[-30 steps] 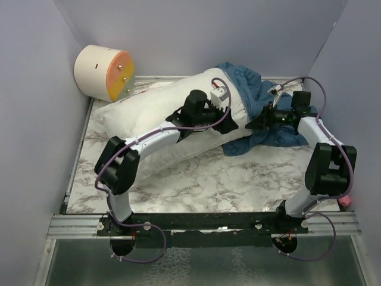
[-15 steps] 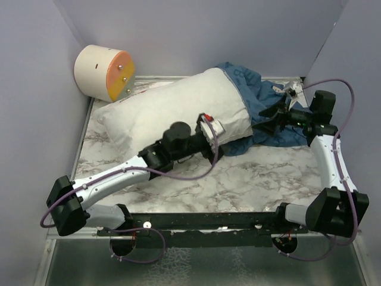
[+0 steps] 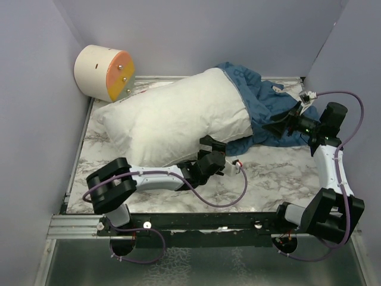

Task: Put the pillow into the pillowcase
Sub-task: Stuff the pillow into the pillowcase.

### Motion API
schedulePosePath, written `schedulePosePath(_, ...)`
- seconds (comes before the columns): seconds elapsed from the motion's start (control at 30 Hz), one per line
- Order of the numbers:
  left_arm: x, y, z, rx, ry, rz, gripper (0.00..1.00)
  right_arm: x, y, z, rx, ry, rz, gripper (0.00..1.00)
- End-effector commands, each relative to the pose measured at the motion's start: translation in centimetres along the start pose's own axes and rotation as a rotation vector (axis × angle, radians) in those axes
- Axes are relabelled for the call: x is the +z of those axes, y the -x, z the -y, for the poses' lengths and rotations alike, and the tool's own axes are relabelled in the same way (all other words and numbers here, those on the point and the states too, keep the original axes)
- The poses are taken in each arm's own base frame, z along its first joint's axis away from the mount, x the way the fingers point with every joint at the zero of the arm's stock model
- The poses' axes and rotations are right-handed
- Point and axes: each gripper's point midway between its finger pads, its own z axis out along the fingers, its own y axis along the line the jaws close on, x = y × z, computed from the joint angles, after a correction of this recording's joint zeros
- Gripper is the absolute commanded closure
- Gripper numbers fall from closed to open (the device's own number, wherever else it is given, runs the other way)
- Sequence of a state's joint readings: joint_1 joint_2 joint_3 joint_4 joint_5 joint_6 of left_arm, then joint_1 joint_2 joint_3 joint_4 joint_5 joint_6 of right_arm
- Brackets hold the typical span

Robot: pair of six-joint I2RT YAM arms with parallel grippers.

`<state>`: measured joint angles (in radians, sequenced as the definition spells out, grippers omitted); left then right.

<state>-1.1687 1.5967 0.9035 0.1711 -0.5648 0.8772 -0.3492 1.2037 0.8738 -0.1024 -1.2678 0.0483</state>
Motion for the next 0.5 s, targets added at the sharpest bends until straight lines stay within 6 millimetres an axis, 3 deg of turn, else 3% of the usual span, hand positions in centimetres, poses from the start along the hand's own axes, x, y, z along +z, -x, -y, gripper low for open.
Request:
schedulePosePath(0.0, 1.5, -2.9, -3.9, 0.151, 0.207, -0.197, 0.01, 0.0, 0.4, 0.6, -0.014, -0.018, 0.012, 0.17)
schedulePosePath(0.17, 4.0, -5.6, -4.9, 0.150, 0.290, -0.281, 0.06, 0.1, -0.1, 0.6, 0.004, 0.005, 0.005, 0.18)
schedulePosePath(0.2, 4.5, -5.8, -5.2, 0.140, 0.300, -0.284, 0.15, 0.1, -0.1, 0.6, 0.003, 0.009, 0.003, 0.18)
schedulePosePath(0.23, 4.8, -5.9, -5.5, 0.125, 0.307, -0.286, 0.32, 0.1, -0.2, 0.6, 0.005, 0.010, 0.001, 0.18)
schedulePosePath(0.3, 5.5, -6.0, -6.6, 0.086, 0.321, -0.284, 0.80, 0.0, -0.2, 0.5, -0.001, 0.012, 0.000, 0.18)
schedulePosePath(0.33, 5.8, -5.9, -6.9, 0.069, 0.318, -0.278, 0.96, 0.0, -0.2, 0.5, -0.003, 0.013, 0.000, 0.18)
schedulePosePath(0.47, 6.1, -3.7, -8.6, -0.046, 0.246, -0.208, 1.00, 0.0, -0.1, 0.1, -0.030, 0.032, -0.003, 0.19)
